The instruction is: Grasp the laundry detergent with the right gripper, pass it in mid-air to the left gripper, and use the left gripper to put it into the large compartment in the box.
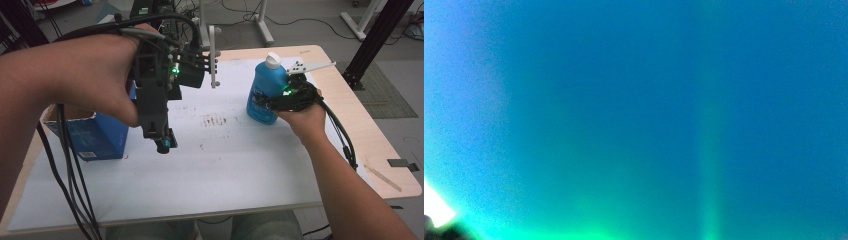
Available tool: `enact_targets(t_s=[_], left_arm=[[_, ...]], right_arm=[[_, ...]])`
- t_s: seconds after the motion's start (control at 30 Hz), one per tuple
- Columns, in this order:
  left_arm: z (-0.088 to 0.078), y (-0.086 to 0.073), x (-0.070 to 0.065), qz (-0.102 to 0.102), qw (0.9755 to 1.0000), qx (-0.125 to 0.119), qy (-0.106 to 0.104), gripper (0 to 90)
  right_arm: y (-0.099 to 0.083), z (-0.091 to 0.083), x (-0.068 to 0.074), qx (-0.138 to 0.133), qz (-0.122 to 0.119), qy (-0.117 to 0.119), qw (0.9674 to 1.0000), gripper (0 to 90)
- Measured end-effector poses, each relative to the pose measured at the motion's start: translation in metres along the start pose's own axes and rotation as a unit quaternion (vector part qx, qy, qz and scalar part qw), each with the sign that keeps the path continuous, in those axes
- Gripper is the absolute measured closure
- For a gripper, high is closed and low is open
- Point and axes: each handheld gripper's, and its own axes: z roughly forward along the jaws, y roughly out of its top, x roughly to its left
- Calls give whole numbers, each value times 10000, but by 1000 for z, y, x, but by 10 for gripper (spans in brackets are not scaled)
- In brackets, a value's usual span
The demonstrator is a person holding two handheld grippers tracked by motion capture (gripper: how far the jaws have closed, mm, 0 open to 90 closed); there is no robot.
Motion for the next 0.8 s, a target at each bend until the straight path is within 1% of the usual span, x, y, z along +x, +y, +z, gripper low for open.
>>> enact_targets(t_s=[0.1,0.13,0.23,0.27,0.3,0.4,0.53,0.6,0.7,0.8], left_arm=[[1,-1,1,-17,10000,-1,-2,16],[1,-1,1,-20,10000,-2,-7,17],[0,-1,2,-9,10000,8,-24,17],[0,-1,2,-6,10000,4,-15,17],[0,-2,2,-12,10000,5,-13,17],[1,-2,2,-25,10000,6,-11,17],[0,-2,2,-31,10000,-12,38,17],[0,-2,2,-45,10000,-11,27,17],[0,-2,3,-46,10000,-45,60,17],[0,-2,6,-79,9999,-25,73,17]], right_arm=[[-1,1,0,-16,30,21,10000,337],[-1,1,0,-24,4,19,10000,346],[-2,0,2,-84,-19,43,10000,387],[-2,0,2,-99,-26,60,9999,416],[-2,0,3,-102,-82,53,9999,421],[-2,0,4,-111,-143,25,9998,441],[-2,0,5,-133,-182,-50,9997,456],[-2,0,6,-141,-193,-106,9997,459],[0,-3,6,-208,-189,-74,9996,461],[4,-10,7,-349,-196,11,9992,461]])
